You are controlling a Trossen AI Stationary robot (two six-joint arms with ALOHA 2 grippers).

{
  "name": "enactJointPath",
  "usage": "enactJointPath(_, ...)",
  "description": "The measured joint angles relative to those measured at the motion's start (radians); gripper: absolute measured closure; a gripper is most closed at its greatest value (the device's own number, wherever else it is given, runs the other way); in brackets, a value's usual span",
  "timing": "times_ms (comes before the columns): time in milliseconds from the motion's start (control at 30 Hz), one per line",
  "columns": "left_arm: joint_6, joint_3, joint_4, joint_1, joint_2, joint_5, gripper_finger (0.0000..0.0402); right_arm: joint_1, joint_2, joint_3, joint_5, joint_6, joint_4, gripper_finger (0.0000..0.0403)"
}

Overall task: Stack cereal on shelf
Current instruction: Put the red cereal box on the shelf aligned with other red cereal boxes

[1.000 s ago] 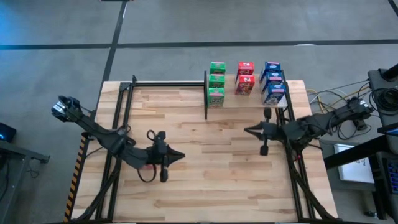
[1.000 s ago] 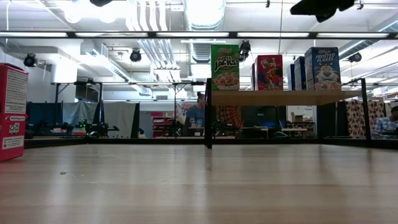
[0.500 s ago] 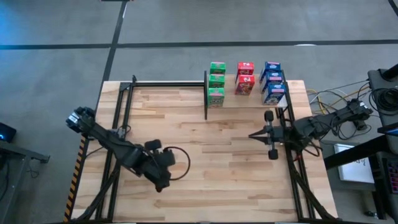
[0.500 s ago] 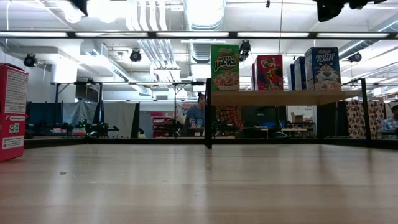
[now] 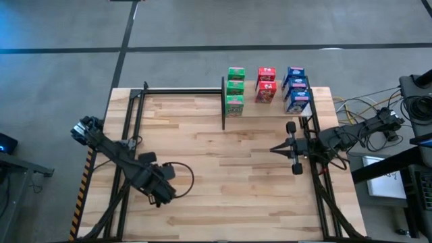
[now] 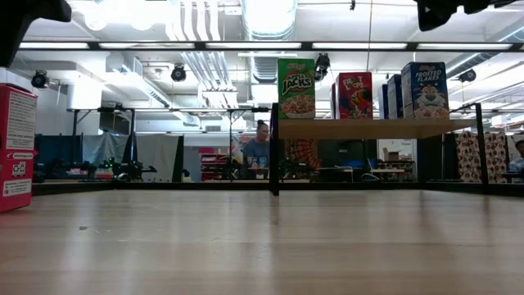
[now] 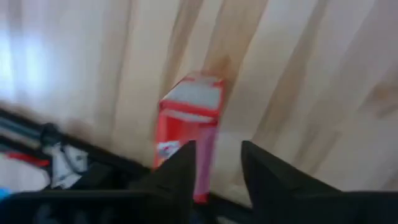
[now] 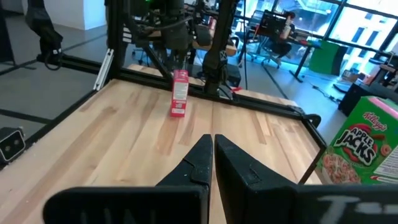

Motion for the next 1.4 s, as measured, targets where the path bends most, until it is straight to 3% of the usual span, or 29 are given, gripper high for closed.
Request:
enactJointPath(233, 0.053, -0.027, -0.036, -0.014, -0.006, -0.011, 0.0197, 0.000, 0.001, -0.001, 0.000, 0.009, -0.007, 0.0394)
enactJointPath(433, 0.066, -0.097, -0.017, -0.016, -0.077, -0.011, 0.0156, 0.000, 0.002, -0.001, 0.000, 0.008, -0.007, 0.0394)
enactJointPath(767, -0.008, -0.245, 0.140, -0.016, -0.228, -0.011, 0.0153, 0.000, 0.003, -0.001, 0.000, 0.008, -0.007, 0.0394)
enactJointPath(1100, 0.020, -0.311, 0.211, -0.016, -0.223, -0.010, 0.0156, 0.000, 0.003, -0.001, 0.000, 0.015, -0.007, 0.0394)
enactJointPath(1400, 0.030, -0.308, 0.225, -0.016, -0.195, -0.010, 0.0218, 0.000, 0.003, -0.001, 0.002, 0.016, -0.008, 0.0394)
